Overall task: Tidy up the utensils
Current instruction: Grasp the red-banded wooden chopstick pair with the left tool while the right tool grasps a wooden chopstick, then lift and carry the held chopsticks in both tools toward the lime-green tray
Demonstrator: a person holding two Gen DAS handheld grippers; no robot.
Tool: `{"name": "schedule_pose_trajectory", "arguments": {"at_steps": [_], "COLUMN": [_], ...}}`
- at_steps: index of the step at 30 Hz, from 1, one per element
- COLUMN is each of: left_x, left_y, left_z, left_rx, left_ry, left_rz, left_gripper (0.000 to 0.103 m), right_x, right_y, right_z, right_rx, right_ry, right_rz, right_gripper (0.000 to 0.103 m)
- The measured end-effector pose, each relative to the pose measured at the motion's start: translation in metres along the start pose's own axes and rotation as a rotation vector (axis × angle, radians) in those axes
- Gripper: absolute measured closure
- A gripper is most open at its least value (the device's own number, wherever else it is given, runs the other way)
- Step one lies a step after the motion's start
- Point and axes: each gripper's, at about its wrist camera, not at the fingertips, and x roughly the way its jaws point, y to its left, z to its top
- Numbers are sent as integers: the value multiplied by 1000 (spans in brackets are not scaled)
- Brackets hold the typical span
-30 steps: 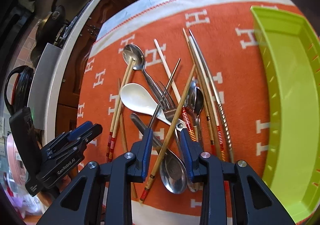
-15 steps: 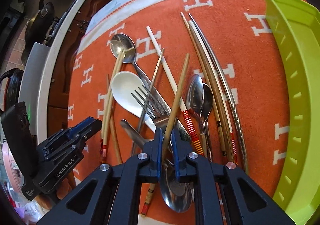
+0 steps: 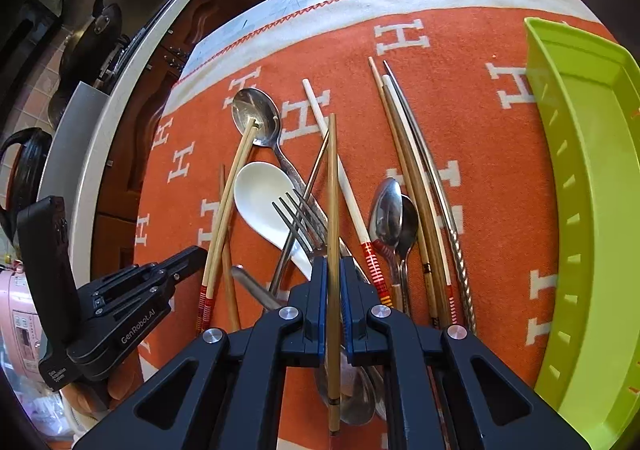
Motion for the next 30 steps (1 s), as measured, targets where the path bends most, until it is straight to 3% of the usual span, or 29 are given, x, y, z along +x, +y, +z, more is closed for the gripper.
{"name": "schedule_pose_trajectory", "arguments": {"at_steps": [5,15,30], "left_x": [-6,-5,-8], "left_y": [7,4,2], "left_z": [-1,-3,-4], "left_rx": [-39,-4,37], "left_ry": [-8,-19,-24], "left_rz": [-26,-72,-65], "left_gripper": [103,103,102], "right_x": [-12,-25,-28], "right_y": [-6,-8,-6], "right_z": [-9,-21,-26], "right_rx": [-13,-48,-66], "right_ry": [-5,-4,4], "right_rz": [23,50,49], "right_gripper": [97,97,97]}}
